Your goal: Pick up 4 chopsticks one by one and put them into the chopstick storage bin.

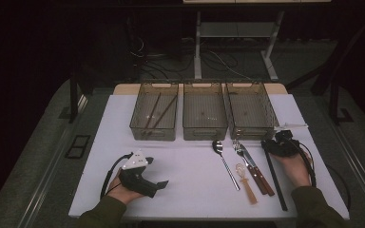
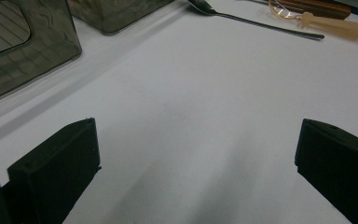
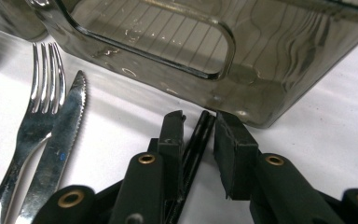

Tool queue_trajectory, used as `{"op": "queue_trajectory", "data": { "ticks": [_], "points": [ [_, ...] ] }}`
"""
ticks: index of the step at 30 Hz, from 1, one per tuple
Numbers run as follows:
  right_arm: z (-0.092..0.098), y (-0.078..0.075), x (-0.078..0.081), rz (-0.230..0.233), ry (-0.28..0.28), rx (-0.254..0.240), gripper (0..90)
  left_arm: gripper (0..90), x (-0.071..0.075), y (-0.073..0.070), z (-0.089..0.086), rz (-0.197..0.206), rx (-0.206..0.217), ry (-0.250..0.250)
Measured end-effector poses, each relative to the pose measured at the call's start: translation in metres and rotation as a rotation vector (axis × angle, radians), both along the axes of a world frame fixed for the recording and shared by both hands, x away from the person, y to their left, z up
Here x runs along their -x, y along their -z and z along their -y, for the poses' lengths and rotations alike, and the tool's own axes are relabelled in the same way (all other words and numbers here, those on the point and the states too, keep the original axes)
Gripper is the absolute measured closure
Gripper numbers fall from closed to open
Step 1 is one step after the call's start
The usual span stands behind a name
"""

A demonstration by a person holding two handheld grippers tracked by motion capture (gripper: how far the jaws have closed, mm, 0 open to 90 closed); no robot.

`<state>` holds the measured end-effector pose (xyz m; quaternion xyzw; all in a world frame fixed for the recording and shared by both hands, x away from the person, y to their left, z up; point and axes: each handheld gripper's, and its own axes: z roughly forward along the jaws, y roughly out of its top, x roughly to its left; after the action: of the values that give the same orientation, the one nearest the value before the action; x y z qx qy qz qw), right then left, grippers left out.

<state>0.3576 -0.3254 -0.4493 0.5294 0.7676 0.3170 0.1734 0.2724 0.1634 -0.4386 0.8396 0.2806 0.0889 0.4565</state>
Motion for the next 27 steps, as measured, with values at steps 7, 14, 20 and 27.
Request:
{"op": "queue_trajectory", "data": {
  "ticks": [7, 14, 20, 27],
  "points": [
    [-0.001, 0.0001, 0.0005, 0.003, -0.004, 0.024, 75.7, 0.0, 0.0002, 0.0004, 0.0006, -0.003, -0.003, 0.001],
    [-0.0017, 0.0001, 0.0007, 0.004, -0.004, 0.032, 77.1, 0.0, 0.0001, 0.0011, 0.0013, -0.007, -0.009, 0.011],
    [-0.0019, -0.0001, 0.0007, 0.004, -0.012, 0.031, 78.1, 0.0, 0.0001, 0.0012, 0.0014, -0.008, -0.007, 0.011],
    [-0.0036, 0.0001, 0.0009, 0.008, -0.031, 0.033, 80.2, 0.0, 0.0001, 0.0012, 0.0014, -0.008, -0.009, 0.011]
  ]
}}
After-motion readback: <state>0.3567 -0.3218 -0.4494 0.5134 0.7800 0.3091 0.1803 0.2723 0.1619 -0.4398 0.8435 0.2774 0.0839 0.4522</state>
